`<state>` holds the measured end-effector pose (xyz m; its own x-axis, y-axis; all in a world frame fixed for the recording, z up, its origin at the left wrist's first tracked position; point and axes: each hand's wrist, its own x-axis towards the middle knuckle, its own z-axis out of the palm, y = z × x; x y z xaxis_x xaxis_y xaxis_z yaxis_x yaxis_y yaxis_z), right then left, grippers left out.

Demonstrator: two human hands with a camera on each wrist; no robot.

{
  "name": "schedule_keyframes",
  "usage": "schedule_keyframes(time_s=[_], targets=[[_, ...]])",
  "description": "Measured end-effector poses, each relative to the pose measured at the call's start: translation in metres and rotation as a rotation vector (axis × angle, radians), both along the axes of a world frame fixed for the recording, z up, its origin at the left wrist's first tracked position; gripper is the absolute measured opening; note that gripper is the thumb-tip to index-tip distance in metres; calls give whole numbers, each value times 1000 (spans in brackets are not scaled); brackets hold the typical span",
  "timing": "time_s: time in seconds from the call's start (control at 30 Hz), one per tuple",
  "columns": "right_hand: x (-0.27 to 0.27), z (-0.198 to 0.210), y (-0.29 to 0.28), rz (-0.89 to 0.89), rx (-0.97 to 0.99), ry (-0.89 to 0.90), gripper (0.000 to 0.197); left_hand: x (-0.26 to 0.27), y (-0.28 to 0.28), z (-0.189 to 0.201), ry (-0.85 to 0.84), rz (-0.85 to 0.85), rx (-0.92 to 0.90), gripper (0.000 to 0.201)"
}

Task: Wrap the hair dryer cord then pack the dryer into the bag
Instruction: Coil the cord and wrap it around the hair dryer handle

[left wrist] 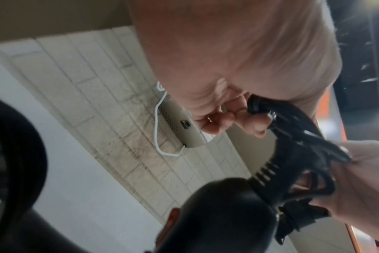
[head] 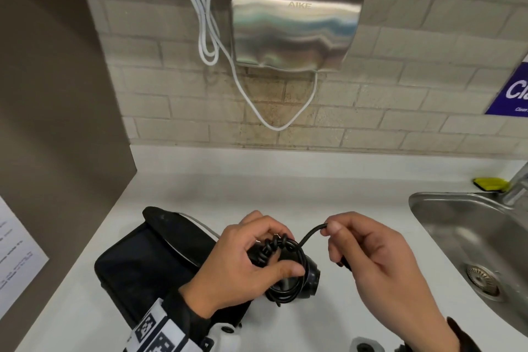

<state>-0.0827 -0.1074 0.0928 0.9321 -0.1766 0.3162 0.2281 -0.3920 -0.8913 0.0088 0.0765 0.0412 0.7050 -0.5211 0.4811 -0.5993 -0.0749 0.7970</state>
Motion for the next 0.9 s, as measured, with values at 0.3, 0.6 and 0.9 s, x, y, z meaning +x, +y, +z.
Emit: schedule_keyframes(time_s=[0.3, 0.6, 0.9], targets=[[20, -19, 9, -126, 140, -203, 3, 1, 0, -1, -225, 142, -72, 21], [32, -54, 25, -97, 286, -215, 29, -3, -5, -3, -186, 255, -198, 26], [25, -55, 31, 62, 215, -52, 35, -7, -6, -2, -64, 270, -258, 23]])
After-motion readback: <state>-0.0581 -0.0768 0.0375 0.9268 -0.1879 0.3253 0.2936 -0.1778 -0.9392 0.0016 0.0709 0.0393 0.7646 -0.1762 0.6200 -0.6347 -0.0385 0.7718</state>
